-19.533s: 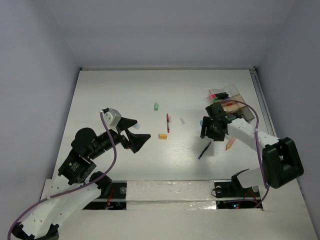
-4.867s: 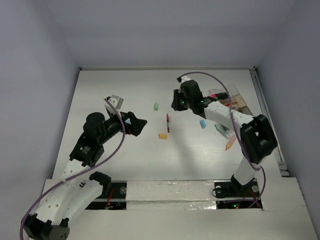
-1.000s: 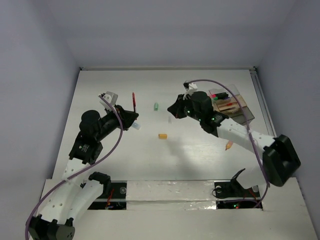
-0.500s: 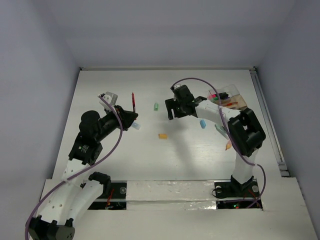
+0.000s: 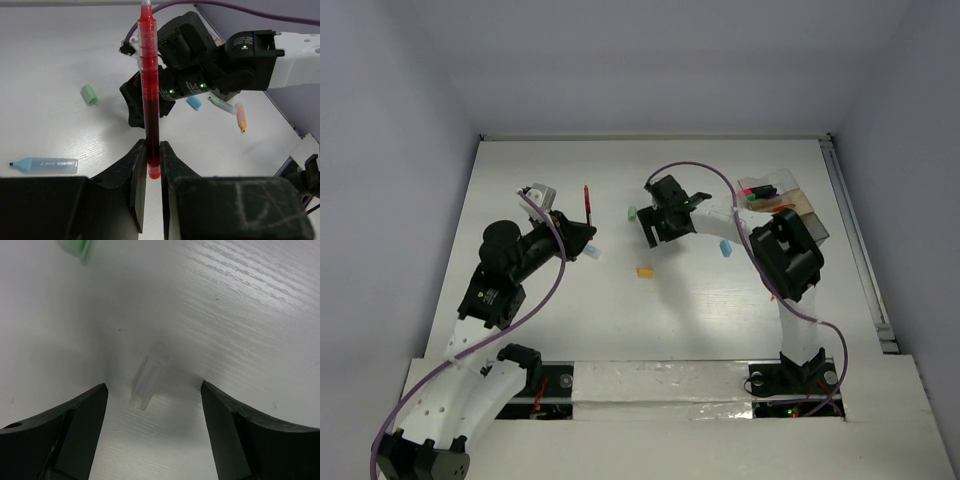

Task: Sort the stationery into containers
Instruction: Move the pen cap to the center of the board.

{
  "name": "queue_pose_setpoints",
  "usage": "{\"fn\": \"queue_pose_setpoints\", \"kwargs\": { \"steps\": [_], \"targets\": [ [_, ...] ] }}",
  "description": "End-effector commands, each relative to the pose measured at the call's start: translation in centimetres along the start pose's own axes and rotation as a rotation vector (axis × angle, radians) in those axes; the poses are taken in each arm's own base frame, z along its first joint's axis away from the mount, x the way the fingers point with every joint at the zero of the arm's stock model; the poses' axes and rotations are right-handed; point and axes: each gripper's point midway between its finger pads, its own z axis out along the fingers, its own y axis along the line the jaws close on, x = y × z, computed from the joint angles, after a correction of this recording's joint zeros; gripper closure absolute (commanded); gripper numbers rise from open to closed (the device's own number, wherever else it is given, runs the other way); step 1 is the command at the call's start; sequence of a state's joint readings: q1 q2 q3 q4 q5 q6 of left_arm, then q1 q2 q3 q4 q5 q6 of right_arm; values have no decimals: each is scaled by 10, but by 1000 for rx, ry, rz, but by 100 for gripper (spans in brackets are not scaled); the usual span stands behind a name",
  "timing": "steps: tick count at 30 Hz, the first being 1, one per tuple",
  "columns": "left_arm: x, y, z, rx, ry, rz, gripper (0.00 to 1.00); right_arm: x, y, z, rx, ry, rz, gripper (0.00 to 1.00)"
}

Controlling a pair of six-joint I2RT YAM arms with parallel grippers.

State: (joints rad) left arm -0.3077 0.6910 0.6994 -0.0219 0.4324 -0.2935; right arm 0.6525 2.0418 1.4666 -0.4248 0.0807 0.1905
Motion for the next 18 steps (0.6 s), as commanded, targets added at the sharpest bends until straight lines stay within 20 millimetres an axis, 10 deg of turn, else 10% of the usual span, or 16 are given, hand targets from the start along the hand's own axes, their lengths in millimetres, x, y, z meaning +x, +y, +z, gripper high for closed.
{"fn": "queue_pose_setpoints", "kwargs": {
  "steps": [1, 18],
  "targets": [
    [-14, -7, -2, 21, -42, 32, 100, -8, -4, 0, 75, -3, -43, 20],
    [-12, -7, 0, 22, -32, 28, 100, 9, -53, -12, 324, 25, -105, 34]
  ]
}}
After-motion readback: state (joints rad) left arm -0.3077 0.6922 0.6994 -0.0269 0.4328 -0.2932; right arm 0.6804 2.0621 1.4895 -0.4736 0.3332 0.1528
